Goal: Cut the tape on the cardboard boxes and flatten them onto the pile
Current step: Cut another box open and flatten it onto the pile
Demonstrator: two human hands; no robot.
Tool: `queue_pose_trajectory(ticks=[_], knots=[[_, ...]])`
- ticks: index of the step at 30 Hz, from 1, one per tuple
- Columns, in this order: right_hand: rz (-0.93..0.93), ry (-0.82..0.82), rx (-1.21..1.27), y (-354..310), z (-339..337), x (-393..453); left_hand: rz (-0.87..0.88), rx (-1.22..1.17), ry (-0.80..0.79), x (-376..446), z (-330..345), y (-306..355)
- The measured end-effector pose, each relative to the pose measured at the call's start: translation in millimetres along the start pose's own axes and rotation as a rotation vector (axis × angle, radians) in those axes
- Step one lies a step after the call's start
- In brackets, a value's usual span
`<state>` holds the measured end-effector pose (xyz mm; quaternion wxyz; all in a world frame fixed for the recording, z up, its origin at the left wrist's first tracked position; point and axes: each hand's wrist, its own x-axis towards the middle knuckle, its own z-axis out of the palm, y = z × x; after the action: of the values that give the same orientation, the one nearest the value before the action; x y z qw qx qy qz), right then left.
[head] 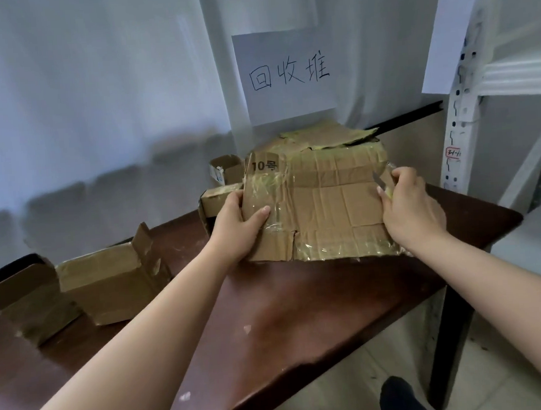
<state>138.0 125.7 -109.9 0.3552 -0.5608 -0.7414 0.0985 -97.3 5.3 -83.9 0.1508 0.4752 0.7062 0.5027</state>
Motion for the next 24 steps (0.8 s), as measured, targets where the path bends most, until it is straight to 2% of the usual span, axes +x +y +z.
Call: queue_pose_trajectory(ticks=[3, 8, 13, 17, 20, 24], knots=[[-0.053, 0.058, -0.028, -5, -7, 26, -0.009, -0.046, 0.019, 21, 4, 7], [-0.116, 0.128, -0.033, -20, -11, 85, 0.092, -0.075, 0.129, 64, 8, 31], [-0.180, 0.196, -0.143, -46, -15, 158, 0.110, -0.126, 0.231, 128, 11, 57], [-0.293, 0.090, -0.230, -61, 5, 217, 0.077, -0.120, 0.305, 179, 26, 65], [-0.298, -0.012, -0.273, -63, 36, 248, 0.000, -0.036, 0.337, 206, 43, 57], [-0.236, -0.120, -0.314, -43, 74, 265, -0.108, 0.170, 0.226, 220, 68, 32]])
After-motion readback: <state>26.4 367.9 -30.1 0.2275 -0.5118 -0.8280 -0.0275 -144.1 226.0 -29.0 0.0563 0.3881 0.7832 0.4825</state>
